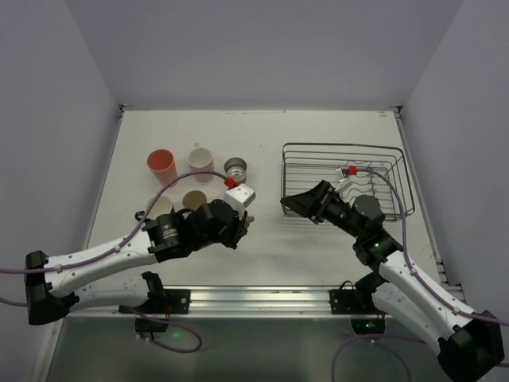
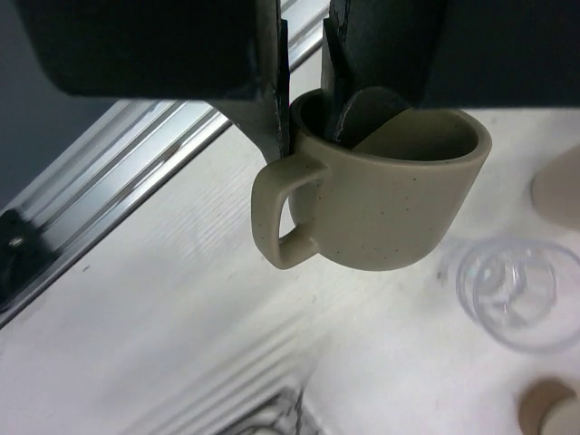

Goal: Unload the cups from the dish rack

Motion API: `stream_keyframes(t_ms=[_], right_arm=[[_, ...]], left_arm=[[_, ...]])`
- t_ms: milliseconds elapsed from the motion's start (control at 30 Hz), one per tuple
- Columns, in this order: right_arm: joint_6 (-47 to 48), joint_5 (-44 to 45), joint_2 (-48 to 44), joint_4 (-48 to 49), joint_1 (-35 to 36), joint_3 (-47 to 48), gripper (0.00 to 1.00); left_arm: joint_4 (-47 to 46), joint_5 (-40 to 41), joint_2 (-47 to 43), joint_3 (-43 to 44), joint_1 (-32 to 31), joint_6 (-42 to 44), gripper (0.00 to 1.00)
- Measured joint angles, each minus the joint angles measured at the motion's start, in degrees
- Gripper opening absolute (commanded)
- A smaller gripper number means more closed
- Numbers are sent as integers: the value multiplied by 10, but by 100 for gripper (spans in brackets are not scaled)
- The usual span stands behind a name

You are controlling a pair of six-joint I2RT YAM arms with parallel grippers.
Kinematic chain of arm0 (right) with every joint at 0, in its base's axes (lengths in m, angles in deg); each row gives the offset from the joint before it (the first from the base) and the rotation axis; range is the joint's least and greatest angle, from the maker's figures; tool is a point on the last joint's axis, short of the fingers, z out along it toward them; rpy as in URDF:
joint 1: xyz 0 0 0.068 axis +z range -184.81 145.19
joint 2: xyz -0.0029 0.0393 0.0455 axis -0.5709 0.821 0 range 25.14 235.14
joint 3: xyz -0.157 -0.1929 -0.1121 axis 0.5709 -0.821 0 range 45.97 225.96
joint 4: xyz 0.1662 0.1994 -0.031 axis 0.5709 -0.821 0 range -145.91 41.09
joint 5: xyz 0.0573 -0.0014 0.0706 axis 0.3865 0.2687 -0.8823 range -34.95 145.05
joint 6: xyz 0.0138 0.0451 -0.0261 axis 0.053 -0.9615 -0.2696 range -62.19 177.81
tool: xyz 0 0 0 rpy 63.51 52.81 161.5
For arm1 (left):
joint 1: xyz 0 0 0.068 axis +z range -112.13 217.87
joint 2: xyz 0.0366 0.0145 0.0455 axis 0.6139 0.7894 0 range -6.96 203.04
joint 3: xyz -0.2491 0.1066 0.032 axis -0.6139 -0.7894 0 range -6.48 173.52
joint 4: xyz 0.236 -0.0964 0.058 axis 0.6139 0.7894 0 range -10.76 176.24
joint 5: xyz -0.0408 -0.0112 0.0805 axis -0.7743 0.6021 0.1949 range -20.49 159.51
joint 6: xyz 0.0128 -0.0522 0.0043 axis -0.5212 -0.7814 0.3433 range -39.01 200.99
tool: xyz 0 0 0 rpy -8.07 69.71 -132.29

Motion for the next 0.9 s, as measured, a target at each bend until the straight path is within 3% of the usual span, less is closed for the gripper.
stream_keyframes(t_ms=[300,633,767,900], right_arm=[[107,80,-61,-109,0,42,99],[153,169,-152,-181,0,43,99],[164,198,-177,-203,0,43,99],[170,215,-187,-217,0,43,99]], left_arm=[[105,5,188,-18,0,-43,0],[84,-3,256,-25,14,-36,2],[74,-13,265,-39,32,-28,12],[70,-16,269,-39,43,-21,31]])
